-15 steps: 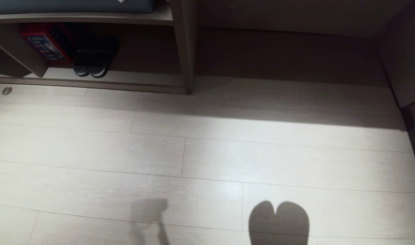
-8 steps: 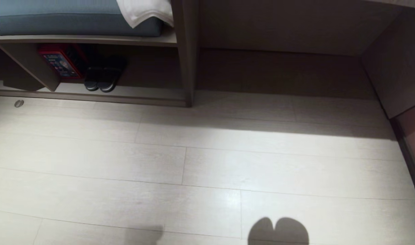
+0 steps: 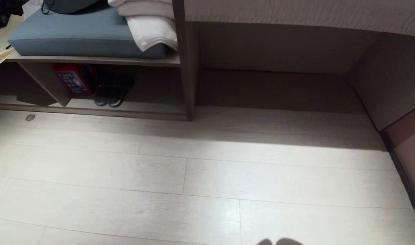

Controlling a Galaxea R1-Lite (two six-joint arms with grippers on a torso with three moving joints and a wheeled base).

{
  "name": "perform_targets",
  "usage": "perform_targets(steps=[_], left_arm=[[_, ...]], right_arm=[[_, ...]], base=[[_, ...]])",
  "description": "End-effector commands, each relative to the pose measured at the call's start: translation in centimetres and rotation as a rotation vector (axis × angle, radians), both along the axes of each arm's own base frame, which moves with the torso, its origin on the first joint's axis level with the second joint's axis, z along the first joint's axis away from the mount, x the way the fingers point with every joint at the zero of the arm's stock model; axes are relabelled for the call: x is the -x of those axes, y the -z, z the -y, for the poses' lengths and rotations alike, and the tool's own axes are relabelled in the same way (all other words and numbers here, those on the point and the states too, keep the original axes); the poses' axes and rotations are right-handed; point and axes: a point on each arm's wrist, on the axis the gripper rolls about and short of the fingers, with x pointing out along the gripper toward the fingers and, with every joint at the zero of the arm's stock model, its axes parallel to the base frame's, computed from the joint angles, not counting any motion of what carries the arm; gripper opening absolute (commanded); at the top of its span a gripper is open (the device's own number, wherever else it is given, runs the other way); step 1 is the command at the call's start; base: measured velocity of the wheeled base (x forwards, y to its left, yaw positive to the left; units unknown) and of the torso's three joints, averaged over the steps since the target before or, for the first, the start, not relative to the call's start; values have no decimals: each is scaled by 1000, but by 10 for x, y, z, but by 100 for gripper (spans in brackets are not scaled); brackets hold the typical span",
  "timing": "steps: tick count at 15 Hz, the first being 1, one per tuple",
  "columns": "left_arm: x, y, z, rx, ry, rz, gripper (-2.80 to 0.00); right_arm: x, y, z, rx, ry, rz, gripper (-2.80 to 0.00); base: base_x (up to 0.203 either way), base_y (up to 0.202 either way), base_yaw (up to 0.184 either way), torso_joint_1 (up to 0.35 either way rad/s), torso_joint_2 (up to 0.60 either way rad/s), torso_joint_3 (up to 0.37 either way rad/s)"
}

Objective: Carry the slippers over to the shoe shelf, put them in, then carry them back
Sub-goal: Place the slippers into the shoe cabinet

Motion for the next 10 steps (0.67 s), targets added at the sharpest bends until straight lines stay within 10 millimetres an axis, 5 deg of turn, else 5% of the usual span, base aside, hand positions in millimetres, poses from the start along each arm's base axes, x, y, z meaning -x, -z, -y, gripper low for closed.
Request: perform_targets(steps=[1, 10], left_arm=[[0, 0, 0, 0, -1, -1, -280], [0, 0, 0, 0, -1, -2, -280]], right_arm=[[0, 0, 0, 0, 1, -1, -280], [0, 0, 0, 0, -1, 2, -280]], base=[[0, 0, 0, 1, 2, 204], [0, 0, 0, 4, -1, 202]])
